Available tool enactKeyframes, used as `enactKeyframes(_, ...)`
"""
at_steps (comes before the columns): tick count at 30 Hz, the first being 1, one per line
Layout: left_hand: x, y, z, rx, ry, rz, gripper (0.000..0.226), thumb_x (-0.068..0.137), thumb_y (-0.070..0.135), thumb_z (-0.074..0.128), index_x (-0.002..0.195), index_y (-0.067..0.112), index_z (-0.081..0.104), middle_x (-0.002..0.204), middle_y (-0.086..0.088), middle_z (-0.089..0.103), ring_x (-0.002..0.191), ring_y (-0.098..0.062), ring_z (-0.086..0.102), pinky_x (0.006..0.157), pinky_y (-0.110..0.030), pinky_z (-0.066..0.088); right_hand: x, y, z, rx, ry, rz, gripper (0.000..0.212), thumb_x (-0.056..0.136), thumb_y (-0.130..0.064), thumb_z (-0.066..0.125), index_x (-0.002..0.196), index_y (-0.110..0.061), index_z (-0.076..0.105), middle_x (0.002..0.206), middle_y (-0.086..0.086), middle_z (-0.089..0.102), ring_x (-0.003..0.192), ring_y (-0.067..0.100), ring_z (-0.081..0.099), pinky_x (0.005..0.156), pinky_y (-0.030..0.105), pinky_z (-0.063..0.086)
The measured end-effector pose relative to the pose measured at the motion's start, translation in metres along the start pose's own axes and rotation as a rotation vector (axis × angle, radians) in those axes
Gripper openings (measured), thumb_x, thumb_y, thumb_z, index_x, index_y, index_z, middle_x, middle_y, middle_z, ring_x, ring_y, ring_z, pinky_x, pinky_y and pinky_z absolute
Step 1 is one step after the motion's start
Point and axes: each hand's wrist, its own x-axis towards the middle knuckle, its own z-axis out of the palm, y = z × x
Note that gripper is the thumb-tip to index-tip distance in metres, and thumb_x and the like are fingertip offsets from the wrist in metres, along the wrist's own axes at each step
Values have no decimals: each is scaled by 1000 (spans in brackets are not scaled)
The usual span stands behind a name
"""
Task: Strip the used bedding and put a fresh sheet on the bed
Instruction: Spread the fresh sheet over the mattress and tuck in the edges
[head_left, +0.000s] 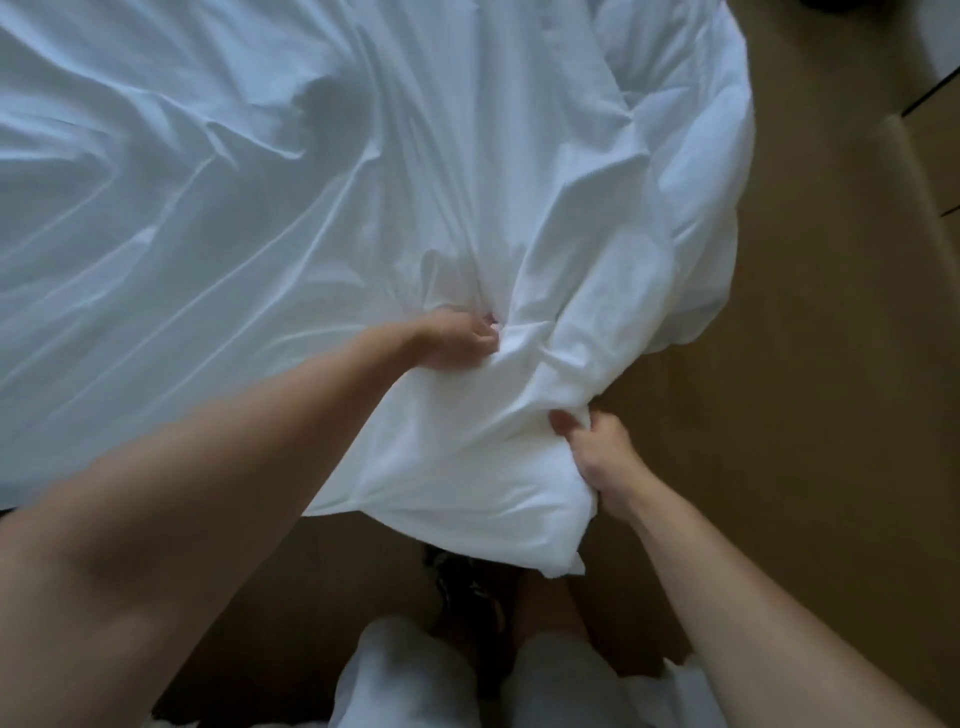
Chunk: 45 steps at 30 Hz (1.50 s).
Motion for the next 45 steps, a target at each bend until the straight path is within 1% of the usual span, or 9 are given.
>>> enactKeyframes(9,20,24,43,99,248,-41,70,98,59,46,157,51,8,166,-6,-24,154,-28,-19,115,-72,2,4,-19,-13,-240,-138,-4,25,94,-35,69,112,-19,69,107,2,74,96,21,72,88,44,59)
enactKeyframes(14,56,58,30,181,627,-126,40,88,50,37,116,39,63,121,-6,52,117,-34,53,95,-58,34,63,-53,-46,447,35,-36,57,83,-22,80,133,-16,56,121,5,71,108,27,69,93,48,57)
enactKeyframes(16,86,76,2,132,832,-103,44,85,59,40,107,30,63,104,0,50,105,-33,56,89,-52,39,107,-90,-69,583,241,-96,80,72,-37,87,136,-16,45,124,2,66,109,25,68,92,46,57)
enactKeyframes(20,155,106,-38,-69,467,-319,92,68,97,36,140,39,42,144,-9,44,133,-38,42,105,-56,37,184,-174,-99,229,442,-164,107,53,-53,94,135,-12,38,124,-2,56,107,17,58,96,29,47)
enactKeyframes(26,233,170,-66,-388,488,-62,44,94,57,56,108,16,62,108,-12,66,103,-31,62,87,-40,47,213,-200,-156,24,127,-209,36,75,-22,84,107,-18,70,102,-4,75,83,5,71,70,19,58)
enactKeyframes(30,252,208,-91,-728,410,-104,90,51,92,70,103,18,68,94,6,72,87,-14,69,81,-39,56,227,-256,-195,305,-265,-136,58,77,-51,79,121,-15,69,115,6,74,108,25,71,94,42,55)
enactKeyframes(33,257,225,-119,-836,236,-171,102,41,98,67,116,29,63,121,11,66,111,-12,62,95,-40,47,253,-303,-176,243,-93,-205,63,89,-58,63,133,-13,58,130,9,65,119,24,62,107,43,46)
enactKeyframes(38,249,201,-183,-1133,-43,150,49,85,27,74,132,19,65,127,-15,68,113,-30,68,87,-38,57,268,-367,-118,94,-227,-375,64,75,-70,38,111,-25,65,132,13,60,126,23,53,111,41,38)
enactKeyframes(45,239,143,-219,-859,764,-411,34,46,7,52,74,4,71,63,-6,67,65,-26,64,51,-26,50,317,-412,-85,-204,-321,-475,53,85,-58,47,75,-12,72,79,1,73,85,19,66,82,39,49)
